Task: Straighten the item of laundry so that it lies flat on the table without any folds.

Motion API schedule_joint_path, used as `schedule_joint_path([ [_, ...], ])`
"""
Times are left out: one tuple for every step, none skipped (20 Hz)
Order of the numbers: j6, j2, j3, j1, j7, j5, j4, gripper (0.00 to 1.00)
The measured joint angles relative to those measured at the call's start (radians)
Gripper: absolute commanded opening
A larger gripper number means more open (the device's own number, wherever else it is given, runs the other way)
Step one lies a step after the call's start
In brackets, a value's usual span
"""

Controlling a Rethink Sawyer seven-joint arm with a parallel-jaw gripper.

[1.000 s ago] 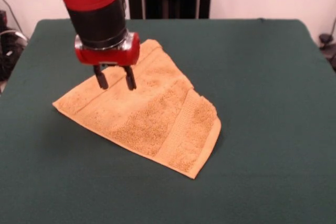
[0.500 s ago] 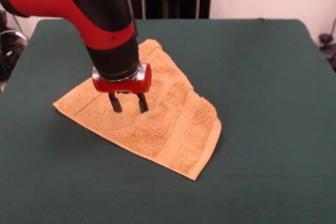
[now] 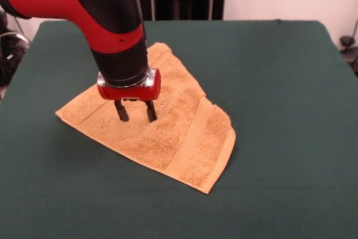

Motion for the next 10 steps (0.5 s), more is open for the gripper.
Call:
schedule_joint_path([
  [0.002, 0.000, 0.000, 0.000, 0.000, 0.000, -0.001, 1.00],
  [0.004, 0.001, 0.000, 0.000, 0.000, 0.000, -0.002, 1.00],
  [0.009, 0.002, 0.001, 0.000, 0.000, 0.000, -0.005, 1.00],
  [0.023, 0.006, 0.002, 0.000, 0.000, 0.000, -0.014, 1.00],
  [0.031, 0.007, 0.003, 0.000, 0.000, 0.000, -0.019, 1.00],
  [0.042, 0.010, 0.004, 0.000, 0.000, 0.000, -0.025, 1.00],
  [0.059, 0.014, 0.006, 0.000, 0.000, 0.000, -0.036, 1.00],
  [0.077, 0.019, 0.009, 0.000, 0.000, 0.000, -0.048, 1.00],
  [0.098, 0.026, 0.011, -0.001, 0.000, 0.000, -0.062, 1.00],
  [0.116, 0.031, 0.014, -0.001, 0.000, 0.000, -0.073, 1.00],
])
